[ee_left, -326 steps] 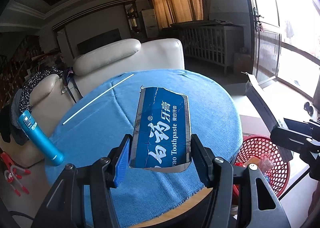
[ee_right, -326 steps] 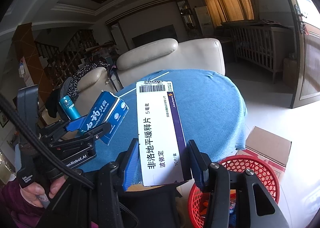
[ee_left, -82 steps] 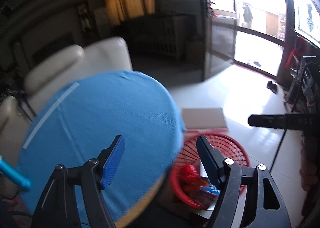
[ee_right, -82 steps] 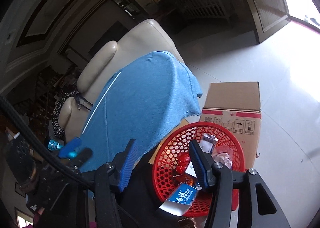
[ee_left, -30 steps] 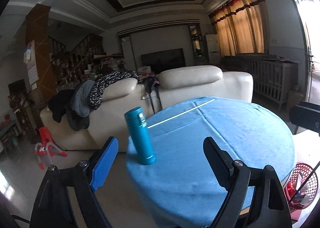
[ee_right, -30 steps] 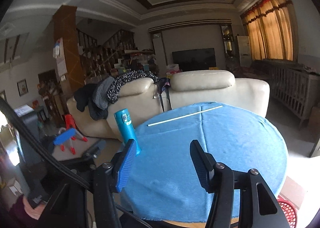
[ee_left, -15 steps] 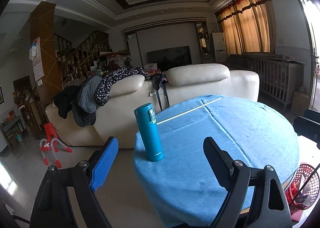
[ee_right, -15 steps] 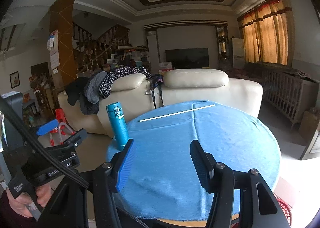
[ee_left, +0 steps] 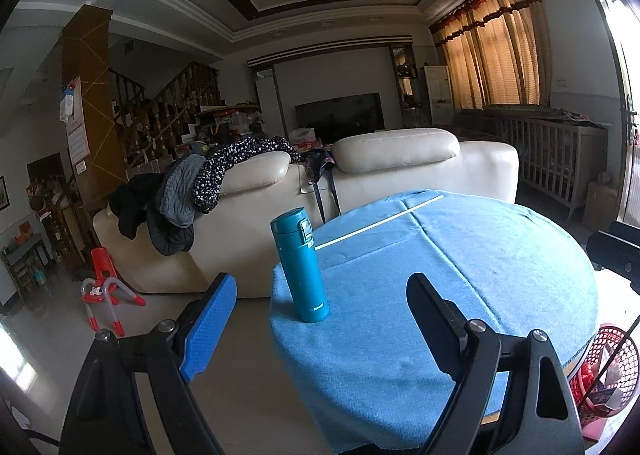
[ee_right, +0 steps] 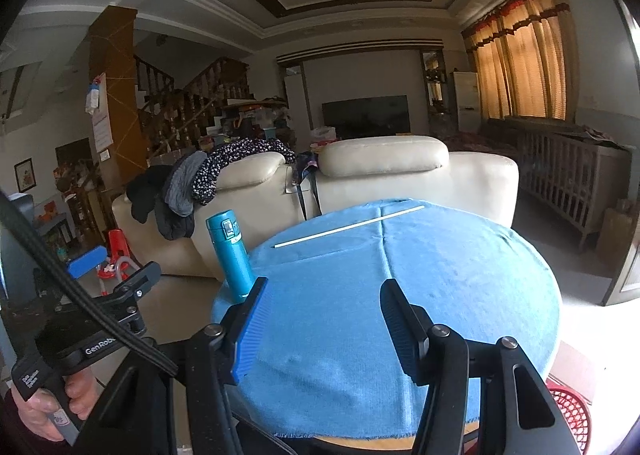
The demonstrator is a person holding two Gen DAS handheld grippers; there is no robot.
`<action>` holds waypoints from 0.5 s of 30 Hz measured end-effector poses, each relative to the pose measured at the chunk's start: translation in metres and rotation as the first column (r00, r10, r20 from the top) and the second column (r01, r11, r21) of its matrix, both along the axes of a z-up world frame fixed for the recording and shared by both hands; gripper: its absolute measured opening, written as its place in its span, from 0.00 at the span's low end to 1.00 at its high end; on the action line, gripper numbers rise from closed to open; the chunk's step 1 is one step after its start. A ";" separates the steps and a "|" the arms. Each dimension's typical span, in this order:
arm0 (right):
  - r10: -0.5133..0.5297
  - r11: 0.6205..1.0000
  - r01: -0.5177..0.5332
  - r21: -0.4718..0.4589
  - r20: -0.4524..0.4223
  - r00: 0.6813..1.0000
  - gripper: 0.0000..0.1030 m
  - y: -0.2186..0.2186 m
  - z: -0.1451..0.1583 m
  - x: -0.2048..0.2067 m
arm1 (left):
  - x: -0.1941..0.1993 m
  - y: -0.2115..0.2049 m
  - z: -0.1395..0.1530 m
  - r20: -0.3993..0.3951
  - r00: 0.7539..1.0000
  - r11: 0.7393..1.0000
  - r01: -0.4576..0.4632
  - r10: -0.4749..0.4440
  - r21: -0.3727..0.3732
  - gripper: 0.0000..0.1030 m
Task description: Collect trash
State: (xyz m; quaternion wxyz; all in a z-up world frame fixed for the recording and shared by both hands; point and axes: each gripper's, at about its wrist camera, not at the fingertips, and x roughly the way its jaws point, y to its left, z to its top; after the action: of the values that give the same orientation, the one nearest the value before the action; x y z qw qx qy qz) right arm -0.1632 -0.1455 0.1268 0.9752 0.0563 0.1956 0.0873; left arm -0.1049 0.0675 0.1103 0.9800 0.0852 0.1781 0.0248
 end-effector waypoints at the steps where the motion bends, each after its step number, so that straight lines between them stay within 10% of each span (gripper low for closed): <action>1: 0.000 1.000 0.000 0.000 -0.001 1.000 0.58 -0.001 -0.001 -0.001 | -0.001 0.000 -0.001 0.001 1.000 1.000 0.000 0.000 0.000 0.85; 15: -0.011 1.000 0.011 0.013 -0.004 1.000 0.58 -0.006 -0.001 -0.002 | -0.002 0.000 -0.003 -0.005 1.000 1.000 0.002 -0.002 0.000 0.85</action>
State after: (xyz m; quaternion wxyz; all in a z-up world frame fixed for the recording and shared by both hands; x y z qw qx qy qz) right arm -0.1650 -0.1514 0.1262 0.9748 0.0639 0.1968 0.0832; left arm -0.1067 0.0675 0.1074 0.9796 0.0856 0.1802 0.0234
